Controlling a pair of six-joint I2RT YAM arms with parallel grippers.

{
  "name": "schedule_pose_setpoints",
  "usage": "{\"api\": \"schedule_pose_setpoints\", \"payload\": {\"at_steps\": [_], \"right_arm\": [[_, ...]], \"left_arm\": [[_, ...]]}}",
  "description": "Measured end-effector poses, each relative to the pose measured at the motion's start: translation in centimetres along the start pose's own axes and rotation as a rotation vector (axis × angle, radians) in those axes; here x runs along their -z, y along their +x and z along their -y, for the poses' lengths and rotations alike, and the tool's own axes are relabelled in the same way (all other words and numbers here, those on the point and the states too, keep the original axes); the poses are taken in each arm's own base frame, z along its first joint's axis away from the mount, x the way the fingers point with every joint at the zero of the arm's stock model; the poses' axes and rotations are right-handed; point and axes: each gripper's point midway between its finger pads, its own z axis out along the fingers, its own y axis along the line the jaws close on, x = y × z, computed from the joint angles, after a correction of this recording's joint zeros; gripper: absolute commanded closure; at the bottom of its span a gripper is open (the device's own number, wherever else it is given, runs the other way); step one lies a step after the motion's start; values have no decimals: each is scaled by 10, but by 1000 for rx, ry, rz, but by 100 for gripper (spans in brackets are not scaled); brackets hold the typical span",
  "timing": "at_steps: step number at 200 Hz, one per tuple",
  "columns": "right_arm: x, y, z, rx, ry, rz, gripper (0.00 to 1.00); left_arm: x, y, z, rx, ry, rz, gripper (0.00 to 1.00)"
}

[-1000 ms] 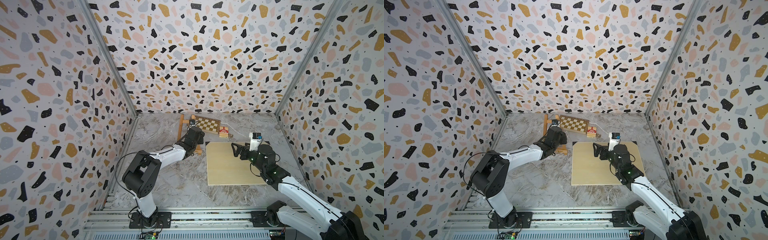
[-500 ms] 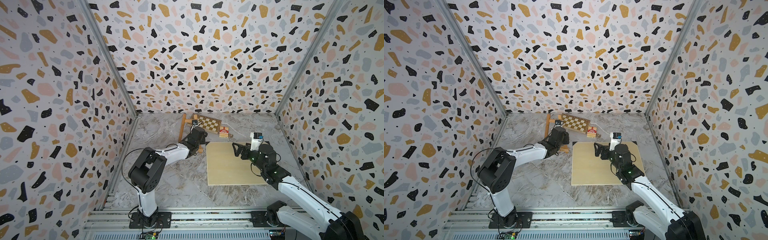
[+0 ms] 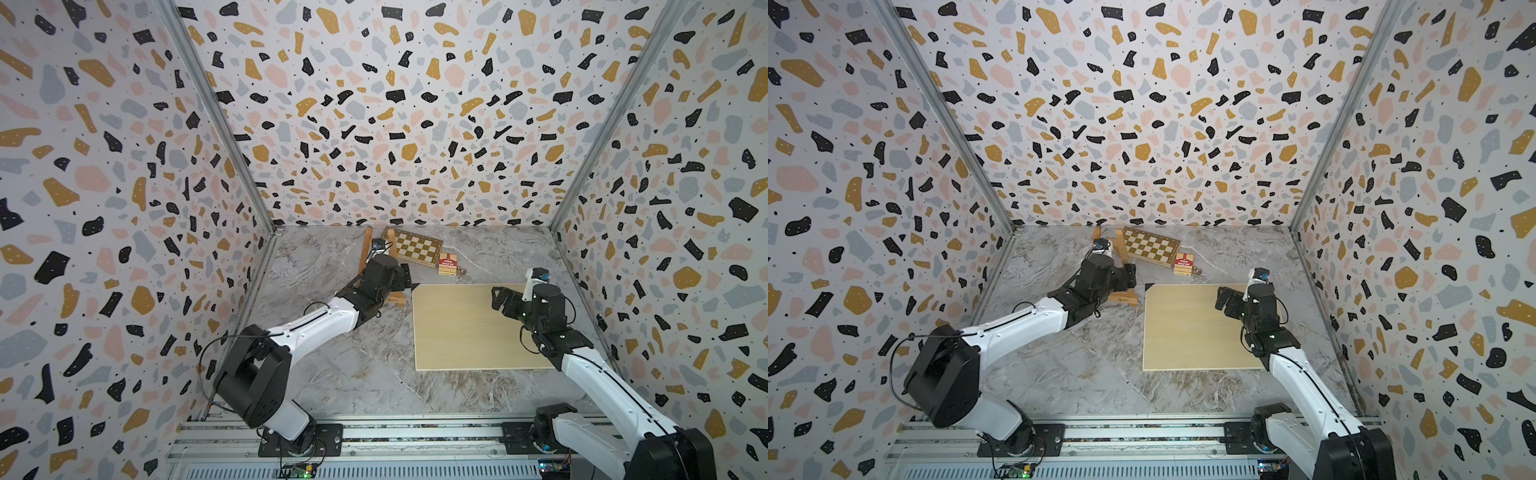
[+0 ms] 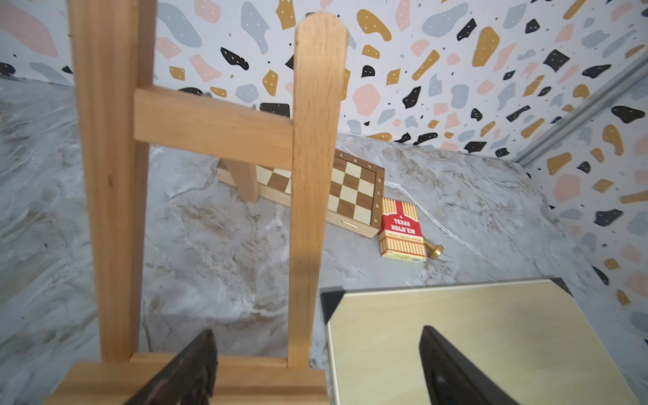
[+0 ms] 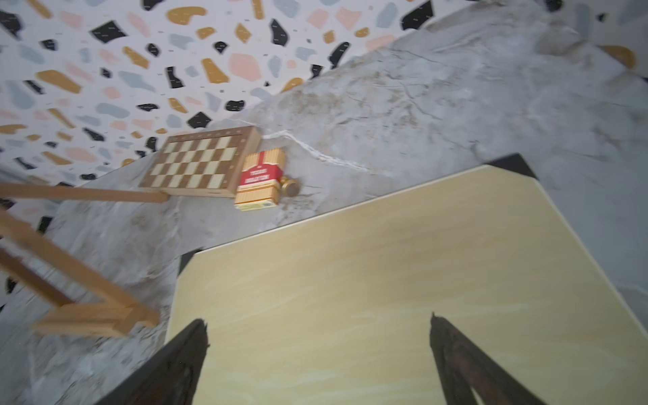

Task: Assemble the easel
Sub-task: Place the easel at the center of the board, then adjust the drawing board at the center of the board.

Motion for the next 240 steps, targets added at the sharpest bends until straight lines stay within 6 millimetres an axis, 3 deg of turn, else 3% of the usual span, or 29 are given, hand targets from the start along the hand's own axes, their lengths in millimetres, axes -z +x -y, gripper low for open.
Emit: {"api": "schedule_pose_setpoints", "payload": {"at_steps": [35, 64, 102, 132, 174, 240], "right_arm": [[-13, 4, 74, -114, 196, -60, 0], [-20, 20, 127, -222, 310, -132, 0], [-18, 34, 174, -340, 396, -174, 0], [-16, 40, 192, -405, 419, -185, 0], [-18, 49, 203, -466, 415, -211, 0], [-23, 48, 194, -474, 354, -211, 0]], "left_arm": [[25, 26, 22, 32, 90, -119, 11], [39, 77, 38, 64, 155, -294, 11], [56, 136, 48, 104, 191, -490, 10], [60, 164, 57, 118, 200, -570, 10], [48, 201, 59, 132, 163, -657, 10], [33, 222, 56, 156, 130, -695, 12]]}}
